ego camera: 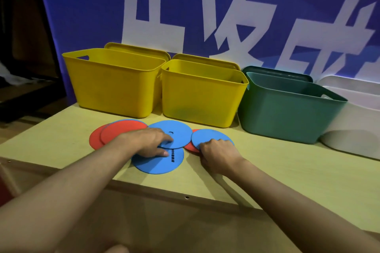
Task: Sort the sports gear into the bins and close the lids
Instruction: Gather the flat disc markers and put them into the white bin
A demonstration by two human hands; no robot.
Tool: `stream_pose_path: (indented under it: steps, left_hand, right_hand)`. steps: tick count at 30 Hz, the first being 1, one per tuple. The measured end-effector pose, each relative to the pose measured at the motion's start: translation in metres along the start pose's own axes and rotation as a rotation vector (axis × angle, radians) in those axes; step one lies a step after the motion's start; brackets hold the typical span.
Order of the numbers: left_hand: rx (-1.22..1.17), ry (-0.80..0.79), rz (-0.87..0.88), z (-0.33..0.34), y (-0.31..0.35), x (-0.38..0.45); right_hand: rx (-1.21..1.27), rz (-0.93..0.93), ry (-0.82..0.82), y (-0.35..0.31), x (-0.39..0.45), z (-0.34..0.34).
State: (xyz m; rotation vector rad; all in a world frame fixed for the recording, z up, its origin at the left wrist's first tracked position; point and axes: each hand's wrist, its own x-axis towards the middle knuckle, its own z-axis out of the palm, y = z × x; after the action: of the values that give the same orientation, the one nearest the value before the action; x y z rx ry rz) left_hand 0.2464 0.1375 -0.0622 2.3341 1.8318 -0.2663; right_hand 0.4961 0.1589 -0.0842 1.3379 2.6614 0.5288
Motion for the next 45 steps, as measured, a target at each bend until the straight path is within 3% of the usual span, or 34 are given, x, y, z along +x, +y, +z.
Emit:
stream_pose_path:
  steps: [4,10,19,26,33,41,45]
  left_hand:
    - [0.048,-0.015,0.009,-0.003,0.011,0.001]
    - [0.061,-0.01,0.093,-0.01,0.06,0.017]
    - [0.076,-0.059,0.266,-0.008,0.176,0.059]
    - [0.128,-0.163,0.299,-0.018,0.23,0.077]
    - [0.1,-0.067,0.31,-0.014,0.242,0.081]
    - [0.032,-0.075,0.271,-0.013,0.28,0.1]
    - [0.024,-0.088,0.28,-0.018,0.296,0.117]
  right_hand:
    - [-0.06,0.021,-0.005,0.028,-0.018,0.002]
    - [-0.024,0.047,0.171,0.088,-0.079,0.012]
    - [0.122,0.347,0.104,0.152,-0.172,0.06]
    - [0.187,0.29,0.101,0.165,-0.202,0.071]
    - [0.307,0.302,0.046,0.166,-0.192,0.075]
    - [0.234,0.485,0.132,0.209,-0.241,0.06]
    - [0.073,0.557,0.242,0.244,-0.264,0.054]
